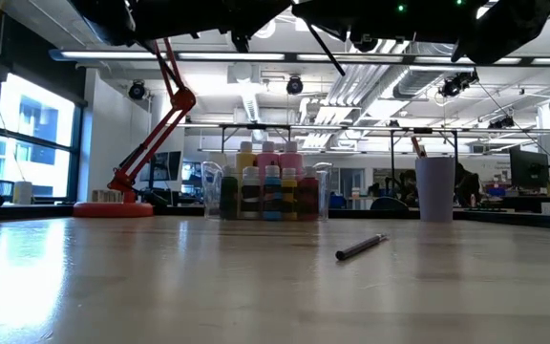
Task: Pick & Place Paint Supplies
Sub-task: Put the black paint brush into the violet cup
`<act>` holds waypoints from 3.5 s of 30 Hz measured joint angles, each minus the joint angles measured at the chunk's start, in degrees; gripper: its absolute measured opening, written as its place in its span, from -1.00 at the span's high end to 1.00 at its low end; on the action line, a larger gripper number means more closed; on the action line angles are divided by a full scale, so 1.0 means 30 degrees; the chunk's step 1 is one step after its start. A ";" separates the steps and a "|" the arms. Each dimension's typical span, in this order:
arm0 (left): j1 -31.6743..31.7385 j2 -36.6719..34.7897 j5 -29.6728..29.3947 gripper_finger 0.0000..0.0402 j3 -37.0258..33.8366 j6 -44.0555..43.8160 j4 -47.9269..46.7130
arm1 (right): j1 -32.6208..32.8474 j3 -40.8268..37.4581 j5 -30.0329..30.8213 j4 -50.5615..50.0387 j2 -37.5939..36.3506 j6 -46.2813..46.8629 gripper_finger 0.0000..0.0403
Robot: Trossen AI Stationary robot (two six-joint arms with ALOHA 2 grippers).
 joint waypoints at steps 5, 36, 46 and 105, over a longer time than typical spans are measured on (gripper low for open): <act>0.0000 0.0000 0.0000 0.46 0.0000 0.0008 0.0005 | 0.0000 0.0000 -0.0002 0.0002 0.0005 0.0000 0.96; 0.0007 0.1494 0.1062 0.95 0.1224 -0.0007 -0.1219 | 0.0404 -0.0007 0.2045 -0.0267 -0.0015 -0.0289 0.48; 0.0549 0.1348 0.1770 0.95 0.1209 0.0080 -0.2258 | 0.2076 0.0015 0.5517 -0.6100 -0.3241 0.0342 0.22; 0.0714 0.1384 0.2709 0.95 0.3453 0.1537 -0.7849 | -0.3002 0.4146 -0.8145 -1.6808 -0.3011 0.8008 0.65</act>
